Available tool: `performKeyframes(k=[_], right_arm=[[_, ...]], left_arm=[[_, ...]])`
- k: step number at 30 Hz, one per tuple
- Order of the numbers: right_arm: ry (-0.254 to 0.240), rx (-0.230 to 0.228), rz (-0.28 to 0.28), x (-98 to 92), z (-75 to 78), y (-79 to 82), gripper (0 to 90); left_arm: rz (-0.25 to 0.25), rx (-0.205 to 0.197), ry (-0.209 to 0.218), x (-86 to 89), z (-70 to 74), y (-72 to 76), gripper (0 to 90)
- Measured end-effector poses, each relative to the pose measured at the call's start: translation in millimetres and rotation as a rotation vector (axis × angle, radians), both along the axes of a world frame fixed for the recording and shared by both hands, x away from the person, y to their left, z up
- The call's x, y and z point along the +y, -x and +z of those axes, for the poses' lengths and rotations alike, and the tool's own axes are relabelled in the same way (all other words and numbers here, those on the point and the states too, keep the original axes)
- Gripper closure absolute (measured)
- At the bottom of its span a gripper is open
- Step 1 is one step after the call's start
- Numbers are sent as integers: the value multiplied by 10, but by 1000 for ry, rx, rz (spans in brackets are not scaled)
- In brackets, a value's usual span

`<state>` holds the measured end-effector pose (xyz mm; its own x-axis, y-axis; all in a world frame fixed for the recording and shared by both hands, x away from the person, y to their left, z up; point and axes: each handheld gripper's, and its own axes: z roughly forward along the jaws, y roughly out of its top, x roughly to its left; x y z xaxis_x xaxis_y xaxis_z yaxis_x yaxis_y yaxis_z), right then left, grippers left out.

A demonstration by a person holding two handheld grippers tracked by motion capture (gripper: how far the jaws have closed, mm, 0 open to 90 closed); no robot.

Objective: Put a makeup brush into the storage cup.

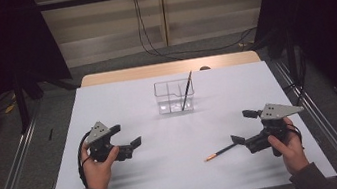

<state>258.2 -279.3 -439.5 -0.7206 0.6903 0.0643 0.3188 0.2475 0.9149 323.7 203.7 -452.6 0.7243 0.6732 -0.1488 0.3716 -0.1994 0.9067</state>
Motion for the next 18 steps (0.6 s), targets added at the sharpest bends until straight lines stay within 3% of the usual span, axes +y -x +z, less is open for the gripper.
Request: performKeyframes(k=[2, 3, 18], right_arm=[[2, -2, 0, 6, -2, 0, 0], [3, 0, -1, 4, -2, 1, 0], [1, 1, 1, 16, -6, -9, 0]], left_arm=[[-8, -1, 15, 21, -1, 6, 28], [-1, -6, 0, 31, 3, 13, 29], [18, 2, 1, 149, -4, 98, 28]])
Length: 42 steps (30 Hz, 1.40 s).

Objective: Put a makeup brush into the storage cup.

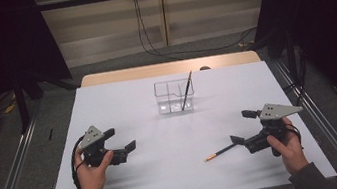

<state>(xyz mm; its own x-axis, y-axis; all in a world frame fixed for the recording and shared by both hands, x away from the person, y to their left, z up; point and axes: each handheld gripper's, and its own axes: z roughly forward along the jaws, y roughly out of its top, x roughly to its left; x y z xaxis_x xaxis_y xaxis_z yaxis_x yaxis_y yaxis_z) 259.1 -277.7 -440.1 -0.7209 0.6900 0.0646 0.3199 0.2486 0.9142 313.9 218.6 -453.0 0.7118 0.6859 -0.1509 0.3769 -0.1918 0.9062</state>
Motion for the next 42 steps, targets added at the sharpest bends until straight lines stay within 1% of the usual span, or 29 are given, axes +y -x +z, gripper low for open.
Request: performKeyframes(k=[1, 2, 3, 6, 7, 10, 12, 13, 16, 17, 19, 20, 23, 24, 25, 27, 29, 30, 31, 32, 33, 35, 38, 42], right_arm=[[-2, 0, -1, 0, 1, 0, 0], [-2, 1, 0, 0, 2, 0, 0], [-1, -1, 1, 1, 2, -2, 0], [0, 1, 4, 11, -3, -6, 0], [3, 1, 2, 14, -4, -6, 0], [6, 0, 10, 19, -8, -11, 0], [7, 1, 12, 20, -11, -15, 0], [6, 2, 13, 23, -10, -17, 0], [10, 0, 10, 28, -4, -20, 0], [11, -1, 17, 28, -2, -24, 0], [17, -3, 19, 29, 7, -33, 0], [18, -1, 12, 29, 17, -31, 0], [24, -4, 21, 39, 41, -40, 0], [29, -6, 22, 44, 50, -44, 0], [34, -6, 26, 52, 59, -50, 0], [35, -6, 35, 63, 81, -60, 0], [48, -8, 39, 71, 105, -70, 0], [52, -8, 43, 72, 114, -75, 0], [52, -3, 44, 75, 120, -82, 0], [57, -1, 43, 80, 121, -87, 0], [61, 3, 46, 80, 124, -95, 0], [67, 14, 52, 92, 120, -108, 0], [82, 26, 58, 110, 113, -127, 0], [100, 52, 72, 133, 109, -151, 0]], left_arm=[[-14, -1, 3, 14, 1, -1, 28], [-3, -5, -8, 19, 7, 8, 28], [-4, -5, -5, 25, 7, 10, 28], [6, -5, -11, 39, 9, 24, 28], [-4, -5, -3, 47, 5, 26, 28], [4, -7, -16, 63, 3, 43, 28], [-3, -5, -10, 73, -1, 46, 28], [7, -6, -15, 74, -1, 53, 28], [-7, -7, -16, 85, -6, 54, 26], [-3, -5, -12, 79, -9, 57, 25], [6, -4, -12, 70, -10, 65, 23], [2, -2, -12, 70, -9, 67, 23], [-13, -7, -11, 74, -4, 71, 21], [-5, -6, -8, 69, 1, 79, 21], [-10, -6, -3, 74, 3, 80, 21], [-6, -7, -6, 80, 12, 88, 20], [2, -12, -9, 89, 20, 93, 20], [-8, -13, -2, 94, 19, 89, 20], [3, -12, -10, 97, 24, 96, 20], [-9, -12, -1, 101, 20, 91, 20], [-10, -11, -1, 101, 19, 91, 21], [-1, -11, -12, 98, 21, 97, 20], [-10, -10, -8, 92, 15, 92, 20], [-3, -8, -19, 91, 13, 93, 20]])
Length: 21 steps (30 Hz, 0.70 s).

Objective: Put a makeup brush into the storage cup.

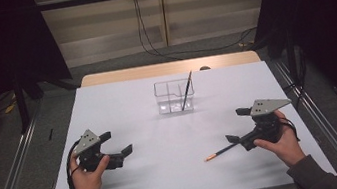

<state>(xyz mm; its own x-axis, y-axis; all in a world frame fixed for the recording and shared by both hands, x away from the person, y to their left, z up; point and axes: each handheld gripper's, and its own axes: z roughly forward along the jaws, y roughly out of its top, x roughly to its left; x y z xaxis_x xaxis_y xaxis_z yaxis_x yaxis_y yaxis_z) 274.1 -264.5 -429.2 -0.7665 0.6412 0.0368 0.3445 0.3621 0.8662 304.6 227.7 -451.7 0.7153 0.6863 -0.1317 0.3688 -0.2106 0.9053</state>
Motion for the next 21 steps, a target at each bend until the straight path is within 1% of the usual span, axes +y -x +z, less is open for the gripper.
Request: performKeyframes(k=[2, 5, 9, 12, 13, 14, 15, 16, 19, 20, 21], right_arm=[[11, 4, 10, 8, -1, -12, 0], [18, 11, 16, 21, 0, -32, 0], [40, 20, 31, 41, 13, -60, 0], [54, 27, 38, 57, 27, -76, 0], [53, 33, 38, 61, 33, -79, 0], [56, 35, 43, 58, 38, -85, 0], [54, 42, 47, 57, 42, -91, 0], [57, 42, 46, 55, 44, -100, 0], [74, 57, 49, 50, 50, -119, 0], [74, 64, 54, 51, 51, -126, 0], [82, 68, 55, 52, 54, -132, 0]], left_arm=[[-5, 2, 3, 0, -5, -2, 21], [-7, 5, -2, -3, -15, -5, 21], [-7, 7, -10, -16, -26, -4, 21], [-7, 8, -5, -9, -20, -8, 21], [-18, 5, 1, -4, -19, -15, 21], [-8, 2, -4, -4, -13, -13, 21], [-13, 4, 8, -5, -13, -15, 21], [-4, 4, 4, -6, -10, -10, 21], [2, 6, -1, 1, -13, -5, 22], [-8, 7, 4, 5, -19, -7, 22], [-7, 9, 6, 2, -23, -6, 22]])
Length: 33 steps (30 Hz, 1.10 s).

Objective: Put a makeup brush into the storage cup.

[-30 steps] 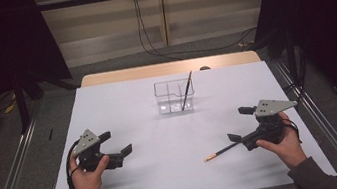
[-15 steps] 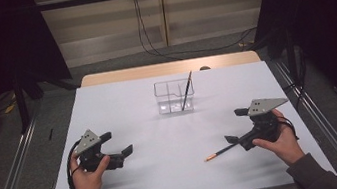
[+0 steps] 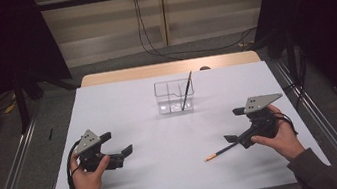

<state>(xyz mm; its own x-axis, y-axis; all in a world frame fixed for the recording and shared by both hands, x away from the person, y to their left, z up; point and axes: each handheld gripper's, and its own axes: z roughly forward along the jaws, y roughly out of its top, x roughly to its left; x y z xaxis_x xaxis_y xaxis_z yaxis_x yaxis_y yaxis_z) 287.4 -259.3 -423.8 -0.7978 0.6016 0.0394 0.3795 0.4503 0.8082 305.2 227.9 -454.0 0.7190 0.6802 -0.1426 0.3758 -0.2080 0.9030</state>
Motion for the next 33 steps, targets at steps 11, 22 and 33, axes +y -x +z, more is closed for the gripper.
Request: performKeyframes(k=[11, 22, 33], right_arm=[[79, 47, 38, 24, 69, -47, 0], [139, 76, 73, 77, 113, -97, 0], [227, 111, 123, 144, 143, -137, 0]], left_arm=[[-2, 0, -2, -19, -1, -19, 23], [-9, -2, -7, -14, 1, -13, 24], [-8, 4, -3, -27, -6, -7, 24]])
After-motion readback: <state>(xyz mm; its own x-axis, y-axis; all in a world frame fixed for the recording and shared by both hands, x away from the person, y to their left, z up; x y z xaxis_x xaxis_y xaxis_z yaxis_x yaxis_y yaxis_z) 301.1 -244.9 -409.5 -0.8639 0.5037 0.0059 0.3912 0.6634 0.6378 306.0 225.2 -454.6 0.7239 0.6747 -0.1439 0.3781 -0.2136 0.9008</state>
